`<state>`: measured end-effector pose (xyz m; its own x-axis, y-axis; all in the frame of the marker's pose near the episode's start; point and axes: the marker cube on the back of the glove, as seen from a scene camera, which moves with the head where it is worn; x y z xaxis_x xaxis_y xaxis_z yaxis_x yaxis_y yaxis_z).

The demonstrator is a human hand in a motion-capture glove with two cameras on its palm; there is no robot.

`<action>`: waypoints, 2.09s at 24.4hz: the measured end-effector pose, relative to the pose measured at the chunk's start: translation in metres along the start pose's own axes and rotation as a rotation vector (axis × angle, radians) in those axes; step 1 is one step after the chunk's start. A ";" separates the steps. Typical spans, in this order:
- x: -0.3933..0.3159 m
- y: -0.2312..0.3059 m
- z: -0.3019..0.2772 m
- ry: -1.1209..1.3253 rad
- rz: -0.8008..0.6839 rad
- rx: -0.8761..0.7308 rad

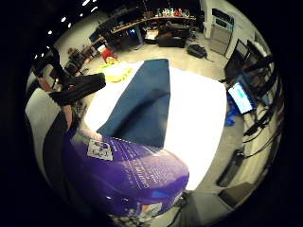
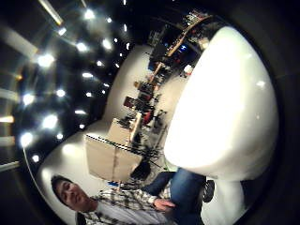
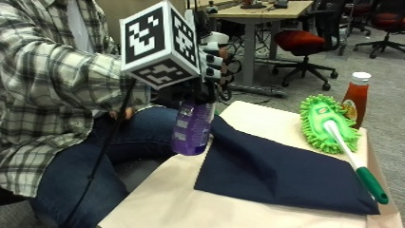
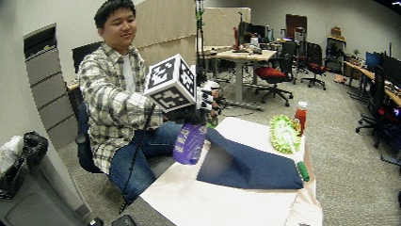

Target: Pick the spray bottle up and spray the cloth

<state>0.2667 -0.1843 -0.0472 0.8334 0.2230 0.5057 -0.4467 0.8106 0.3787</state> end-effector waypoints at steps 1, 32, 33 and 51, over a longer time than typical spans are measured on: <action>-0.001 -0.001 0.000 -0.057 0.009 0.022; -0.031 -0.112 0.238 -0.594 -0.060 -0.019; -0.027 -0.113 0.242 -0.592 -0.059 -0.023; -0.011 -0.102 0.248 -0.512 -0.044 -0.211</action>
<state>0.2229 -0.4041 0.1010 0.5614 -0.0622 0.8252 -0.2968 0.9157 0.2710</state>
